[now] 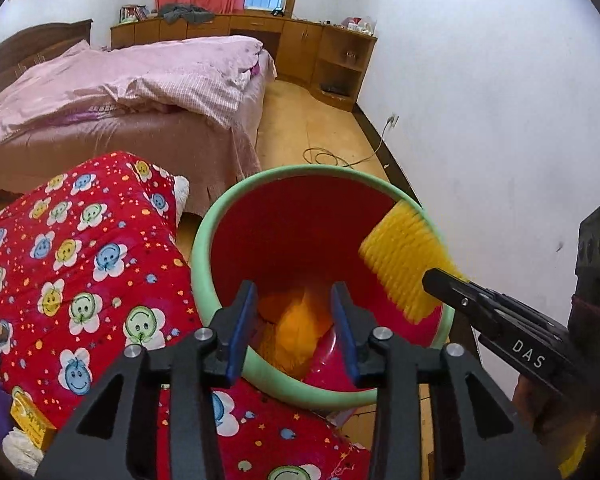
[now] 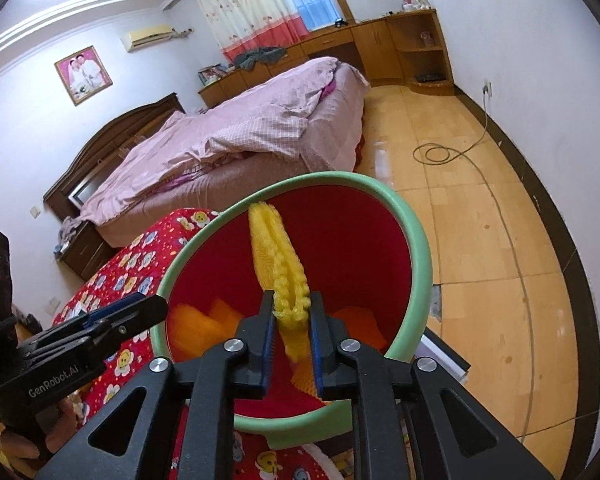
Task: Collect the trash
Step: 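Release the orange glove into the bucket while the right tool drops the yellow net in, then move both tools back to the quilt and grasp the orange box with the left tool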
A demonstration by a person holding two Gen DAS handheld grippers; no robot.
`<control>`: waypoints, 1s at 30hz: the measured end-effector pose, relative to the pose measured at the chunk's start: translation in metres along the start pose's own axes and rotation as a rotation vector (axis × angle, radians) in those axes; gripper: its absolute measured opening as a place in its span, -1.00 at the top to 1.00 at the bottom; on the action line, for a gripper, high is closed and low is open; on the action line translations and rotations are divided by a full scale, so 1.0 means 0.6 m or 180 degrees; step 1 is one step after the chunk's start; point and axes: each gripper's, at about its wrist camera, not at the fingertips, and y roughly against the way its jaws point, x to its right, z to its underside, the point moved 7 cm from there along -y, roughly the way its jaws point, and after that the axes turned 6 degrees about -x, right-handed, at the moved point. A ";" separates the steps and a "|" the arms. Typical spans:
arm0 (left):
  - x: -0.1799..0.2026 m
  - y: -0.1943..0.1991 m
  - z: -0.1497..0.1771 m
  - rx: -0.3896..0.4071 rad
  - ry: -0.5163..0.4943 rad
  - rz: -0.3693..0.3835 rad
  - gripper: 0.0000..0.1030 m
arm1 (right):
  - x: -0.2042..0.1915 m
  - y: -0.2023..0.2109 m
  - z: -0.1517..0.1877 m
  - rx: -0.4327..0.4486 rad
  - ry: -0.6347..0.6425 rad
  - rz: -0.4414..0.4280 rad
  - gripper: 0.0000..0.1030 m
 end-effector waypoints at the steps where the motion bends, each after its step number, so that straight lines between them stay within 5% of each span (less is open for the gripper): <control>1: -0.001 -0.001 0.000 -0.0005 0.0007 -0.0003 0.24 | 0.001 0.000 0.000 0.0000 -0.0009 -0.0005 0.62; 16: -0.040 0.060 0.025 0.0113 0.0255 -0.0067 0.24 | -0.019 0.024 0.008 0.0065 0.0042 -0.0092 0.35; 30: -0.156 0.164 0.056 0.0318 0.0754 -0.0356 0.24 | -0.093 0.049 0.025 0.0053 0.0206 -0.0262 0.10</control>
